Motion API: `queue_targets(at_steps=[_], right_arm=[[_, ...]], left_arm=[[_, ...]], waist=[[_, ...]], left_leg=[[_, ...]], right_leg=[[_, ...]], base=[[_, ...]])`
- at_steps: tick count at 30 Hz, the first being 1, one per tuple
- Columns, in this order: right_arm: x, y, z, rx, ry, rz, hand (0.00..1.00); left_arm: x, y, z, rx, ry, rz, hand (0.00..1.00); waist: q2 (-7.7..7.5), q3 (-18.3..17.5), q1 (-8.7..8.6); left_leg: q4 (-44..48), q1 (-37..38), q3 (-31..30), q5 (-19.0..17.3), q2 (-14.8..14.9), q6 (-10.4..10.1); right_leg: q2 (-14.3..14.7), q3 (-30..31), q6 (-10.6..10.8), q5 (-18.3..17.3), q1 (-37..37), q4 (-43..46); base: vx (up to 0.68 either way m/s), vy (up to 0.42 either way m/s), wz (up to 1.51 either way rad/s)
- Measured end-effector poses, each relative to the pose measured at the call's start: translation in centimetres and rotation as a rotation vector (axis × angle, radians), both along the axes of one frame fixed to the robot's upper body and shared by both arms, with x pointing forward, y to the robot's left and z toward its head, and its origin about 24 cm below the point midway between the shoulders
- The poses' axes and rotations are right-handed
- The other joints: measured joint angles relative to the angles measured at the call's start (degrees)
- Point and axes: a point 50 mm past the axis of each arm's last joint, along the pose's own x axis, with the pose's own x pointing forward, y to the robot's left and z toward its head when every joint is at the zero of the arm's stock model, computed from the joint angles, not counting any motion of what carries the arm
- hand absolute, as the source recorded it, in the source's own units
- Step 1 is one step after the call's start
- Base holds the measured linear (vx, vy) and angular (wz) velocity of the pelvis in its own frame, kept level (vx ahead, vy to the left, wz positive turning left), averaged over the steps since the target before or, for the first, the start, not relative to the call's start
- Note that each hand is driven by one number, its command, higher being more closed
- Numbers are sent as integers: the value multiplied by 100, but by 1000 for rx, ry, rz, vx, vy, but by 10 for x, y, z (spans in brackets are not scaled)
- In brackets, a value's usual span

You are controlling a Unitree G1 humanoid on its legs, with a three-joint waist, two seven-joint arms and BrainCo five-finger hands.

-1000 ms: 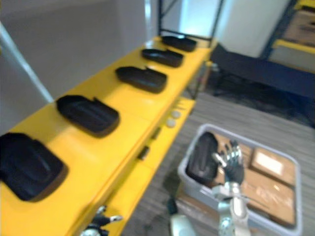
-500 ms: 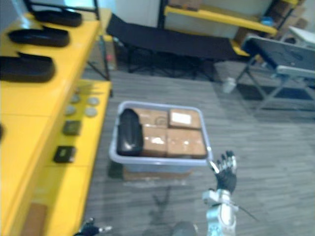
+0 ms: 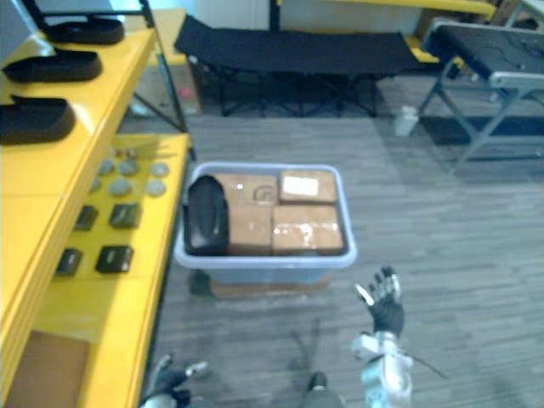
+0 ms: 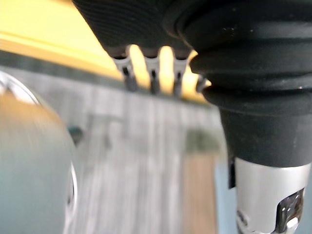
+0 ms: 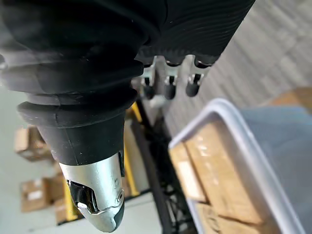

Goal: Walk over and take plastic housings, then place them on the shelf

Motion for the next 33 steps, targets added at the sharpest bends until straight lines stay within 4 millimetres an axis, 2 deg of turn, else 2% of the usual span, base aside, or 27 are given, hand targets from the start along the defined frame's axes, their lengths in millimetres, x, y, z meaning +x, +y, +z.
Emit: queue_targets(at_steps=[4,6,7,8,9,10,12,13,16,18,21,25,27,29,30,33], right_arm=[[33,-5,9,-52,-20,1,0],[71,-22,27,-96,-68,-38,0],[80,-25,34,-106,-86,-46,0],[95,-29,47,-122,-116,-59,0],[113,-36,62,-134,-148,-82,0],[121,-39,70,-133,-165,-91,0],[146,-52,105,-118,-251,-134,0],[152,-55,115,-116,-278,-143,0],[175,-70,166,-118,-389,-168,0],[181,-75,176,-118,-396,-165,0],[190,-76,180,-159,-346,-107,0],[200,-75,191,-201,-291,-62,0],[203,-85,204,-251,-244,-85,0],[204,-90,209,-277,-228,-97,0],[204,-95,215,-314,-193,-133,0],[202,-107,230,-344,-146,-268,0]], left_arm=[[-16,8,-3,-12,33,8,0],[-21,3,-5,-48,41,-2,0],[-21,2,-5,-51,36,-3,0],[-18,3,-4,-56,20,2,0],[-17,3,-3,-59,5,4,0],[-17,4,-3,-63,2,5,0],[-17,2,-4,-87,-4,4,0],[-16,0,-4,-93,-8,5,0],[-13,-8,-4,-152,-45,21,0],[-12,-11,-4,-163,-50,16,0],[-11,-11,-3,-164,-64,12,0],[-9,-12,-2,-187,-86,16,0],[-11,-13,-3,-205,-83,19,0],[-10,-14,-3,-207,-86,15,0],[-9,-15,-3,-218,-98,23,0],[-8,-21,-4,-239,-109,10,0]], waist=[[40,73,148],[116,315,352],[124,390,377],[152,523,398],[181,657,492],[188,716,555],[268,906,746],[286,968,794],[373,1314,1045],[377,1362,1187],[386,1476,1385],[417,1608,1540],[485,1657,1642],[507,1670,1670],[537,1700,1768],[629,1740,1918]], left_leg=[[140,-336,-495,-79,-309,201],[338,-615,-991,-128,-462,278],[384,-702,-1045,-131,-483,288],[481,-833,-1187,-141,-502,304],[589,-982,-1307,-150,-513,320],[634,-1036,-1351,-155,-514,329],[781,-1304,-1620,-154,-556,346],[824,-1371,-1673,-156,-567,356],[1029,-1665,-1975,-154,-653,386],[1064,-1784,-2137,-154,-716,387],[1308,-2052,-2416,-208,-792,467],[1471,-2238,-2554,-236,-860,509],[1654,-2486,-2664,-268,-917,557],[1714,-2610,-2722,-271,-941,564],[1807,-2696,-2728,-280,-953,579],[1915,-2853,-2745,-295,-992,606]], right_leg=[[-218,-19,65,150,-191,-11],[-331,-108,114,241,-260,-13],[-352,-160,123,270,-273,-15],[-369,-247,123,310,-268,-13],[-377,-359,119,329,-278,-11],[-377,-386,118,334,-282,-9],[-401,-633,121,337,-292,26],[-408,-674,121,338,-303,36],[-473,-849,113,327,-381,165],[-524,-905,125,303,-461,248],[-585,-1087,148,198,-479,435],[-688,-1176,180,94,-585,683],[-753,-1269,187,70,-711,828],[-767,-1300,188,70,-770,856],[-791,-1297,191,72,-837,901],[-839,-1294,206,83,-953,966]], base=[[-43,121,10],[-36,114,26],[-81,108,42],[-103,90,48],[-104,75,47],[-99,54,41],[-69,41,48],[-61,46,43],[-52,63,33],[-34,67,29],[-30,72,38],[-56,74,21],[-100,105,19],[-72,84,16],[-69,90,9],[-57,81,4]])
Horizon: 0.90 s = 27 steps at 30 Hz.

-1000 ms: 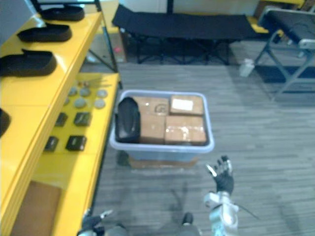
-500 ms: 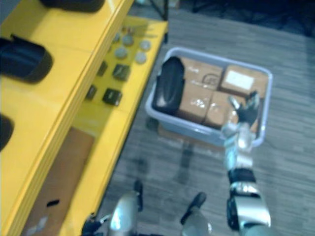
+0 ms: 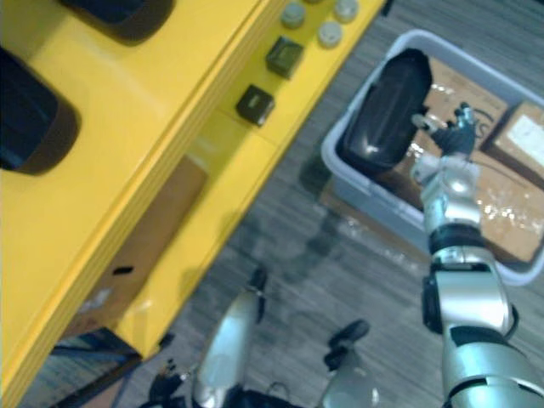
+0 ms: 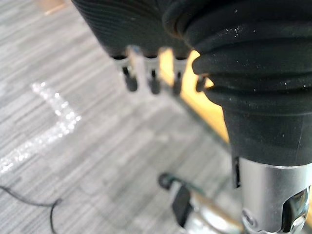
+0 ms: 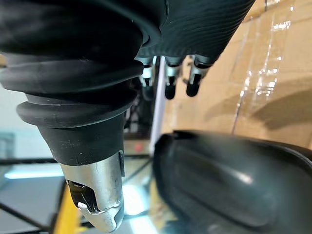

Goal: Walk over and take plastic housings, then place them on the shelf

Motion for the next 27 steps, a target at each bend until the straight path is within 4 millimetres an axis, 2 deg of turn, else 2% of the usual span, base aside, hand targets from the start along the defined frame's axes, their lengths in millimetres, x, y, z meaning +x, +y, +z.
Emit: queue_targets(at_steps=[4,7,9,13,16,23,27], right_arm=[[-5,-11,21,-11,-28,-163,0],[-14,-25,40,-21,-67,-309,0],[-17,-29,48,-15,-85,-357,0],[-19,-34,39,5,-19,-403,0],[-24,-45,42,-12,8,-389,0],[-27,-57,35,-49,115,-332,0],[-36,-70,49,-98,110,-347,0]], left_arm=[[2,-9,-1,-32,-3,-43,0],[5,-17,-2,-54,-5,-71,0],[3,-21,-3,-74,2,-76,0],[1,-23,-5,-84,17,-86,0],[7,-32,-4,-111,2,-123,0],[8,-39,-5,-155,-2,-110,0],[9,-41,-5,-166,-6,-108,0]], waist=[[98,37,72],[252,53,169],[334,53,170],[354,47,172],[474,43,202],[607,-3,349],[649,-31,470]], left_leg=[[133,-191,-59,-25,-28,39],[177,-283,-63,-28,-55,48],[228,-350,-67,-36,-64,61],[227,-399,-39,-35,-54,61],[280,-552,-71,-35,-52,62],[298,-789,-88,-31,-52,67],[322,-956,-109,-30,-71,68]], right_leg=[[-32,-32,1,0,-106,62],[-82,-25,4,2,-190,116],[-88,-24,7,4,-234,132],[-89,6,11,6,-323,153],[-85,-4,11,6,-437,177],[-96,-13,11,8,-662,189],[-89,-31,11,9,-802,190]], base=[[-57,69,7],[-45,39,2],[-46,42,0],[-24,15,-4],[-58,22,2],[-27,9,1],[-26,5,0]])
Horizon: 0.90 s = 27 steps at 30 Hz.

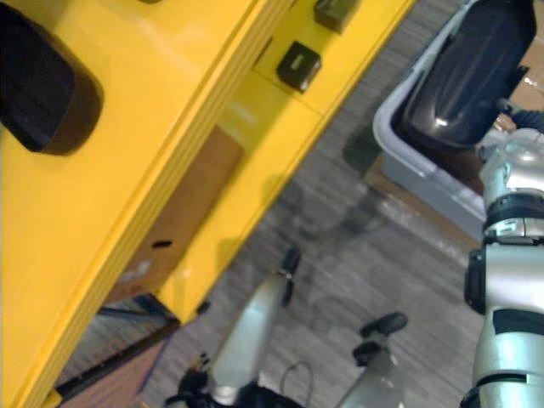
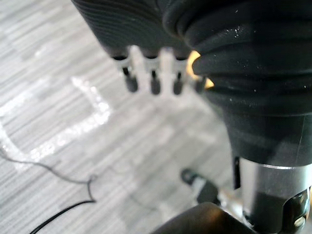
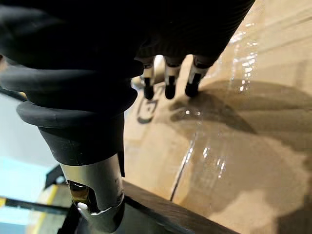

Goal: Walk over and take plastic housings, then place them on the shelf

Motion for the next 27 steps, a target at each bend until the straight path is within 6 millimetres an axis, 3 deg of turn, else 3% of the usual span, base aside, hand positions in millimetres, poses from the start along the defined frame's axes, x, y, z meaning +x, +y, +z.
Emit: queue_targets(at_steps=[1,2,7,11,15,18,20,27], right_arm=[[-2,-2,3,-17,4,5,0],[-2,-3,3,-44,26,12,100],[-14,-18,15,-111,63,-30,100],[-26,-33,16,-146,207,-72,100],[-28,-36,13,-140,267,-78,100],[-29,-37,6,-157,377,-88,100],[-26,-34,-9,-154,498,-75,100],[-14,-20,-28,-226,617,-20,100]], left_arm=[[0,0,0,0,1,0,0],[-1,0,-1,-2,5,-1,0],[-1,-2,-1,-17,1,-23,0],[0,-2,0,-29,-13,-25,0],[2,-3,1,-36,-40,-12,0],[5,-3,3,-29,-73,-14,0],[9,-4,7,-27,-113,-19,0],[40,0,32,-21,-317,22,0]], waist=[[11,-8,11],[27,-18,14],[176,-120,91],[178,-122,139],[178,-125,141],[179,-174,140],[186,-333,140],[142,-483,105]], left_leg=[[-1,-28,-1,3,-14,5],[-2,-41,-5,2,-24,5],[85,-290,-98,0,-36,8],[121,-354,-123,-1,-23,10],[121,-365,-123,4,-14,16],[102,-355,-128,8,-1,19],[70,-317,-128,19,-6,31],[-37,-90,-130,55,54,31]], right_leg=[[-6,-2,0,1,-22,-9],[-9,-16,0,0,-20,-22],[10,-139,-8,-5,-153,-32],[12,-149,-8,6,-179,-34],[34,-151,7,51,-171,-88],[97,-184,24,135,-98,-254],[122,-221,32,182,-15,-361],[207,-253,0,222,211,-468]], base=[[-32,-1,4],[-40,-4,6],[-48,-2,6],[-42,-9,3],[-42,-15,-1],[0,0,0],[-18,-17,4],[-52,-10,0]])
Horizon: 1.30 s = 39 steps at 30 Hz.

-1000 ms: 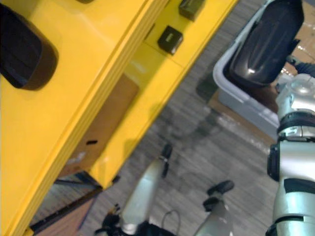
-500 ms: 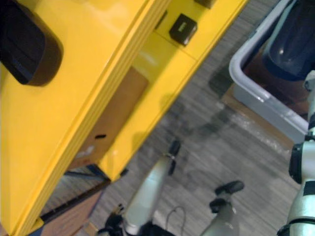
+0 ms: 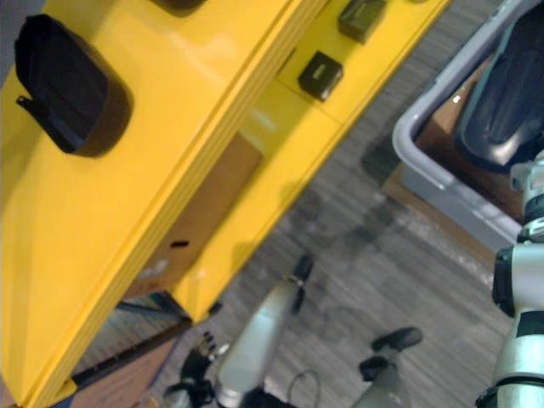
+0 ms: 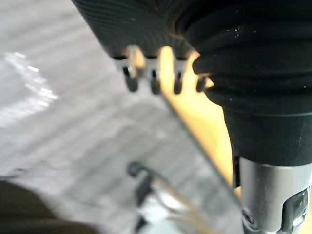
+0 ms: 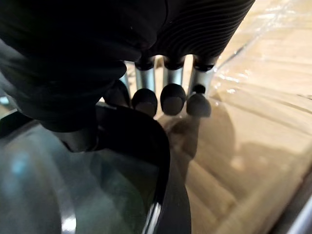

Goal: Walk over and take plastic housings, then place them on the shelf

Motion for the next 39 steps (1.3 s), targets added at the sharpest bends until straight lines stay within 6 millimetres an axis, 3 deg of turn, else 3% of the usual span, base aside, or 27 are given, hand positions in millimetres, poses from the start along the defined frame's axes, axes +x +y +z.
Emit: queue_targets(at_steps=[4,7,9,11,17,21,26,30,33,36,39], right_arm=[[8,9,3,-115,-14,29,100],[13,18,-7,-207,3,42,100],[20,29,-2,-297,-19,70,100],[21,33,0,-336,-35,77,100],[28,57,8,-473,-139,118,100],[29,76,6,-565,-205,164,100],[25,99,-14,-597,-298,201,100],[17,131,-38,-638,-375,319,100],[7,155,-43,-672,-462,405,100],[-1,172,-55,-681,-501,467,100],[-9,190,-57,-686,-576,536,100]], left_arm=[[19,3,20,-13,-119,42,0],[35,9,42,-26,-229,95,0],[48,15,63,-26,-324,105,0],[54,18,75,-34,-371,125,0],[61,25,106,-40,-479,134,0],[64,22,126,-63,-549,117,0],[78,17,146,-116,-607,90,0],[92,6,153,-264,-598,46,0],[105,-13,162,-373,-598,-22,0],[117,-29,164,-452,-578,-56,0],[133,-42,164,-492,-553,-70,0]], waist=[[-94,41,-118],[-387,39,-150],[-602,104,-308],[-784,126,-338],[-1181,214,-656],[-1313,197,-774],[-1583,73,-1036],[-1948,-265,-1220],[-2073,-541,-1434],[-2140,-907,-1544],[-2102,-1247,-1725]], left_leg=[[4,96,14,6,26,-10],[-84,320,159,6,74,-10],[-124,485,170,5,119,-11],[-194,621,266,12,152,-23],[-425,1066,317,57,227,-104],[-656,1433,451,95,266,-145],[-806,1637,526,126,354,-201],[-1064,2006,777,135,472,-247],[-1180,2243,911,105,538,-299],[-1318,2480,1100,98,602,-343],[-1545,2759,1247,143,644,-421]], right_leg=[[20,3,-28,33,87,-25],[34,94,-38,76,211,-117],[109,109,-63,94,385,-220],[125,123,-79,98,463,-272],[211,158,-91,96,795,-375],[229,278,-104,87,992,-437],[354,328,-120,81,1113,-549],[440,526,-160,56,1223,-657],[497,646,-168,51,1341,-744],[543,799,-173,48,1397,-811],[593,948,-177,47,1472,-889]], base=[[-79,21,-4],[-72,21,-17],[-67,11,-9],[-68,9,-10],[-55,12,-5],[-11,-6,-13],[-2,-5,-9],[22,-30,-25],[14,-25,-24],[42,-22,-30],[39,-21,-30]])
